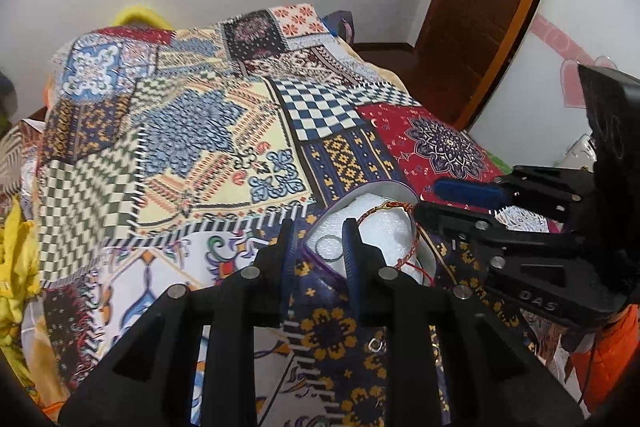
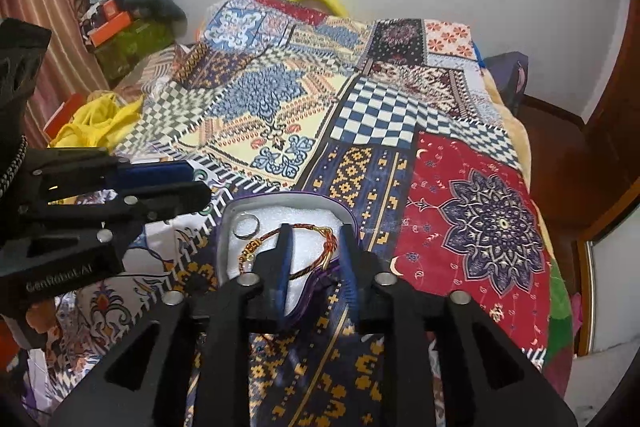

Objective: Organize jewelry
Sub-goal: 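Carry the bracelet and ring over the purple heart tin and release them inside, then open both tools and lift them away from the tin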

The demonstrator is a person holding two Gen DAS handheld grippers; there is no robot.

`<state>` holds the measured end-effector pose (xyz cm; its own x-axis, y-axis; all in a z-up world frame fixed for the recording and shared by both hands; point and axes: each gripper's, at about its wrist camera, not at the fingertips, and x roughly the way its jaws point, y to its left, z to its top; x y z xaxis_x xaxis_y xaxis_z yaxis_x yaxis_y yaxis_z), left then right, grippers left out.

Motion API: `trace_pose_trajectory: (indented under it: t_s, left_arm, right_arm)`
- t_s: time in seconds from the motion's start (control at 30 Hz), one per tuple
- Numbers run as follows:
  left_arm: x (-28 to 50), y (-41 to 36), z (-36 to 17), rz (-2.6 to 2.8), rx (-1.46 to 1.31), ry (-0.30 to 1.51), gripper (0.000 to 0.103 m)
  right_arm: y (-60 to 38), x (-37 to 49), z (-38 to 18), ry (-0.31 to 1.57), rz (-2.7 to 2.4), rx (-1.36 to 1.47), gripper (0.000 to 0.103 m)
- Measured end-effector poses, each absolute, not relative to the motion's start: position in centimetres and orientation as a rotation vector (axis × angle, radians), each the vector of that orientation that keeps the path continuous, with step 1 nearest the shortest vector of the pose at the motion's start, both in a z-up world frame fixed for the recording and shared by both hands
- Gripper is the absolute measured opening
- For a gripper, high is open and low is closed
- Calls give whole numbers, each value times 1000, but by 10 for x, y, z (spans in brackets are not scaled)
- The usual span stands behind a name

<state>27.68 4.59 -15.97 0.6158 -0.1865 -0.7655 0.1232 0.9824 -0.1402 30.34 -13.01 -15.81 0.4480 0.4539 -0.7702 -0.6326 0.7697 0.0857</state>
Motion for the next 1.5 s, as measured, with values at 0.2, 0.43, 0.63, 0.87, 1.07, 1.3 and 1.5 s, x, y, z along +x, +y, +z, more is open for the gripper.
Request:
trace_pose_trajectory:
  t_s: [0.2,0.43,0.63,0.87,1.07,1.3,1.5]
  left_arm:
    - [255,48,-142,-164,-56,859,33]
    - [224,44,-134,-169,-49,848,38]
    - [200,38,-144,-180,-44,879,38]
    - [178,29,-170,-198,-51,938,38]
    - [167,19,-193,-216,-49,983,38]
    - [160,6,-209,-254,-19,1011,26]
    - [163,10,-219,-260,-35,1014,20]
  right_arm:
    - [-140,287,-137,825,665,-192,35]
    - [-152,258,-122,784,643,-180,37]
    - [-159,235,-123,780,639,-173,37]
    - [-163,212,-133,795,639,-178,37]
    - [-163,201,-150,826,638,-193,37]
    - [-166,195,-174,873,637,-205,37]
    - [-160,198,-188,899,654,-210,37]
